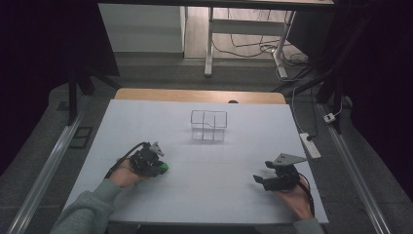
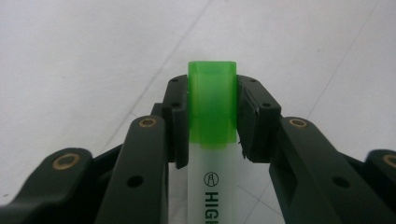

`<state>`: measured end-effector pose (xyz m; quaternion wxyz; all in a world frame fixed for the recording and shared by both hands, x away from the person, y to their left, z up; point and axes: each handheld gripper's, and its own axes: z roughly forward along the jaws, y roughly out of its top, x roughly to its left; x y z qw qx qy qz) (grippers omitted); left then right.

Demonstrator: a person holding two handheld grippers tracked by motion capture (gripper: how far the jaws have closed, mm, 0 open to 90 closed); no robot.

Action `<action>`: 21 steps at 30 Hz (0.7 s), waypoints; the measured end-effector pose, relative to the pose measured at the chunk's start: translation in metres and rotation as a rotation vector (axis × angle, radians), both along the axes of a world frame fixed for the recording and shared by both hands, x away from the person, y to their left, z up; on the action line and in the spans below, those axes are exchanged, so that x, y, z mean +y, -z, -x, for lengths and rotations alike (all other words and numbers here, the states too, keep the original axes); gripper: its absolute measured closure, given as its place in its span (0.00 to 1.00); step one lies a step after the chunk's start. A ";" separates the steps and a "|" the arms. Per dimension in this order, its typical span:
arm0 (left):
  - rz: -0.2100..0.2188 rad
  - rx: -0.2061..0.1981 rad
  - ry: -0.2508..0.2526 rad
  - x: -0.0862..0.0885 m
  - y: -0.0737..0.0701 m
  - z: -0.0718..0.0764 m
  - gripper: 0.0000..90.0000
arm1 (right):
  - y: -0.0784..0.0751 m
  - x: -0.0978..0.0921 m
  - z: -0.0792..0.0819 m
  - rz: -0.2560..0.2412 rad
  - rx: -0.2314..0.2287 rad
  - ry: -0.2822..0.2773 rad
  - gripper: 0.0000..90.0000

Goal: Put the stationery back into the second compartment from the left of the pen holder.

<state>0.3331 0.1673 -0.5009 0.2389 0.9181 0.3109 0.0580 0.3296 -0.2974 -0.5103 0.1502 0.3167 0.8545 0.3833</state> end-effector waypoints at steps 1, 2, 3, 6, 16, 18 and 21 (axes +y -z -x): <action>0.006 -0.001 -0.005 0.002 -0.002 0.000 0.74 | 0.000 0.000 0.000 0.000 -0.001 0.000 0.25; 0.011 -0.003 -0.007 0.003 -0.004 0.000 0.74 | 0.000 0.000 0.000 0.000 -0.001 0.001 0.25; 0.020 -0.006 -0.013 0.005 -0.006 0.000 0.74 | 0.000 0.000 0.000 0.000 -0.001 0.000 0.25; 0.044 -0.015 -0.025 0.009 -0.012 -0.001 0.74 | 0.000 0.001 0.000 0.003 -0.001 0.001 0.25; 0.108 -0.053 -0.056 0.020 -0.029 -0.003 0.74 | 0.000 0.000 0.000 0.002 -0.002 0.001 0.25; 0.116 -0.062 -0.062 0.022 -0.033 -0.003 0.74 | -0.001 0.000 0.000 0.004 -0.003 0.003 0.25; 0.139 -0.077 -0.074 0.026 -0.038 -0.003 0.74 | -0.001 0.000 0.000 0.000 -0.004 0.002 0.25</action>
